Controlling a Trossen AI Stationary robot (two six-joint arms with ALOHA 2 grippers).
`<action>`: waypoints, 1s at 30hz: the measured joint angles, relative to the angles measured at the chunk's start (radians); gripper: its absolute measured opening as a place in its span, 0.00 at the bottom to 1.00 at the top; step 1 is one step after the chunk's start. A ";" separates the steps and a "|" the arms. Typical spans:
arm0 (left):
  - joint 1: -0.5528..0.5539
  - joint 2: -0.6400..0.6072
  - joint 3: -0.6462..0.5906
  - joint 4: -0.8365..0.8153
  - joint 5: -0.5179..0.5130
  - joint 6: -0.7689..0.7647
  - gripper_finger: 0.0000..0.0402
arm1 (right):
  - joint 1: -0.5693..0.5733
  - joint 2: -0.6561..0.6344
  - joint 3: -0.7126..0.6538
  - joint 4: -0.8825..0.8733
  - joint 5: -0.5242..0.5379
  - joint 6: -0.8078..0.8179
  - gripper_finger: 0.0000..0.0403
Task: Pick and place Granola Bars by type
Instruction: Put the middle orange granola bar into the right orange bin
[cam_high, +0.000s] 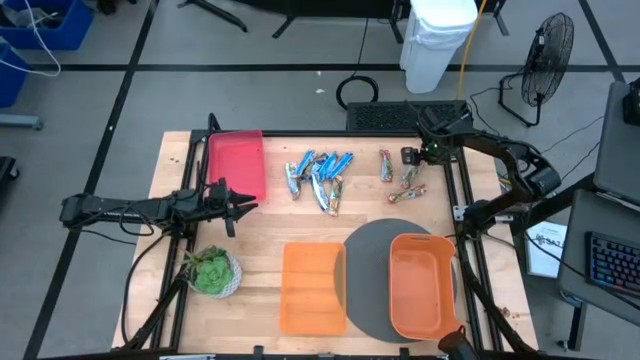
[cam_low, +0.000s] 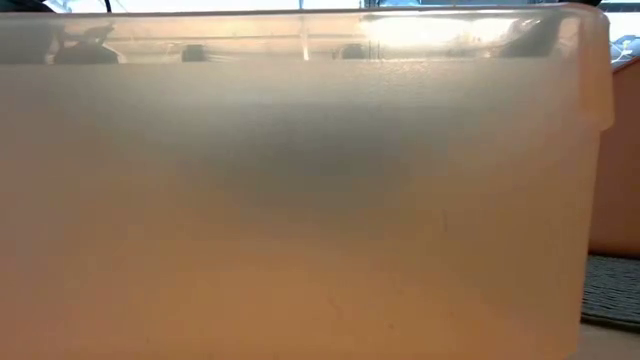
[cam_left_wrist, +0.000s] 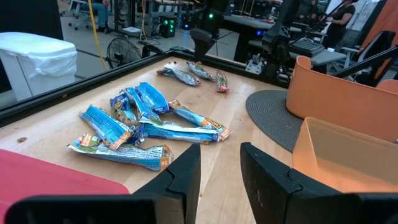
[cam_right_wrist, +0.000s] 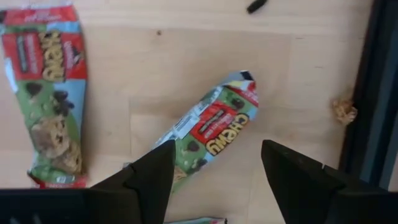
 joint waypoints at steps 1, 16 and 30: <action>0.000 0.000 0.000 0.000 0.000 0.000 0.29 | 0.001 0.000 0.000 0.008 0.003 0.007 0.56; 0.000 0.000 0.000 0.000 0.000 0.000 0.29 | 0.000 0.000 -0.102 0.118 -0.005 0.049 0.56; 0.000 0.000 0.000 0.000 0.000 0.000 0.29 | 0.015 0.000 -0.105 0.201 -0.061 0.079 0.51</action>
